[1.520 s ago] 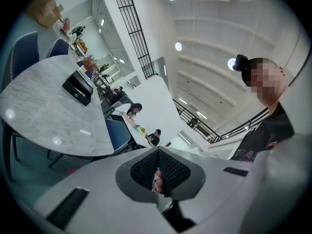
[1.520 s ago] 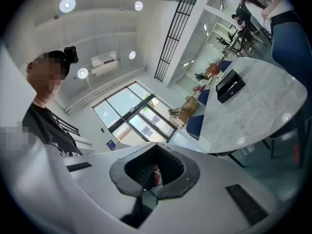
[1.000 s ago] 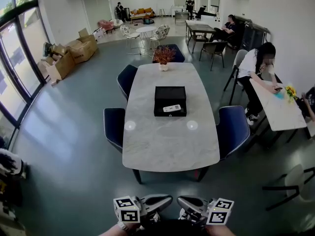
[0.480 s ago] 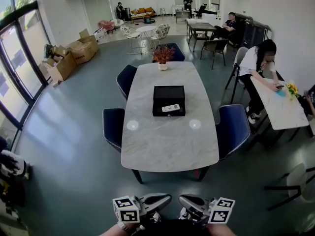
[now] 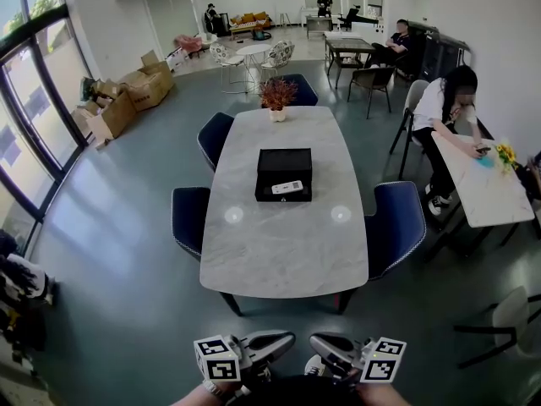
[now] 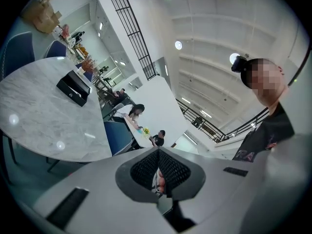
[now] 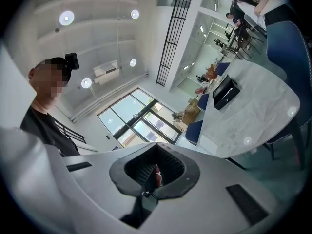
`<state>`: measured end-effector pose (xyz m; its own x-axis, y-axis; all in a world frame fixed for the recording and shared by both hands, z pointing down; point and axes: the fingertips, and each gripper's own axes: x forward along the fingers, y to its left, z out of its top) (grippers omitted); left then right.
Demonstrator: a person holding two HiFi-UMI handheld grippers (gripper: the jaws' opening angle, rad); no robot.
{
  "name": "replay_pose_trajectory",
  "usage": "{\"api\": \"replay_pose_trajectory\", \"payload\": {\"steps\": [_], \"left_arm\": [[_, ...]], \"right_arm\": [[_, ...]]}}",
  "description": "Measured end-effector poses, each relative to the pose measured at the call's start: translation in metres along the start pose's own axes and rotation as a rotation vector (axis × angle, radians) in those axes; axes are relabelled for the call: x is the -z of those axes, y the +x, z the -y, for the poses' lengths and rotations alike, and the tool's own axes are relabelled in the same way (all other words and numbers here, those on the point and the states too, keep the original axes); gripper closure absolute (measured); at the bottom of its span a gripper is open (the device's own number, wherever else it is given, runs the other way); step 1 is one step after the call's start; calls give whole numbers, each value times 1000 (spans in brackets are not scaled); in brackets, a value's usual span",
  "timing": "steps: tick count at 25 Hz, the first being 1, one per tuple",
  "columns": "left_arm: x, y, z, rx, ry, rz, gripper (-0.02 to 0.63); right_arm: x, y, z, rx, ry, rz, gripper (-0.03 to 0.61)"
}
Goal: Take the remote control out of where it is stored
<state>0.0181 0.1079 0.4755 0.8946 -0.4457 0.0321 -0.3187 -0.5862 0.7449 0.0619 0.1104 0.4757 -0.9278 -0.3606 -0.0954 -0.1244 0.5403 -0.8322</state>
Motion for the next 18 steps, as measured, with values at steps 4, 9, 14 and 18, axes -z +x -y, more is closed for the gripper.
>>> {"api": "replay_pose_trajectory", "payload": {"steps": [4,9,14,18], "left_arm": [[-3,18,1,-18,9,11,606],[-9,39,4,-47,24,18,606],[-11,59,1,-62,7,17,606],[-12,74,-4,-60,-1,10,606]], "right_arm": [[-17,-14,4,-23,-4,6,569],[-35,-32,7,-48,-2,19,569],[-51,-48,13,-56,-1,41,569],[-61,-57,21,-41,2,55,569]]}}
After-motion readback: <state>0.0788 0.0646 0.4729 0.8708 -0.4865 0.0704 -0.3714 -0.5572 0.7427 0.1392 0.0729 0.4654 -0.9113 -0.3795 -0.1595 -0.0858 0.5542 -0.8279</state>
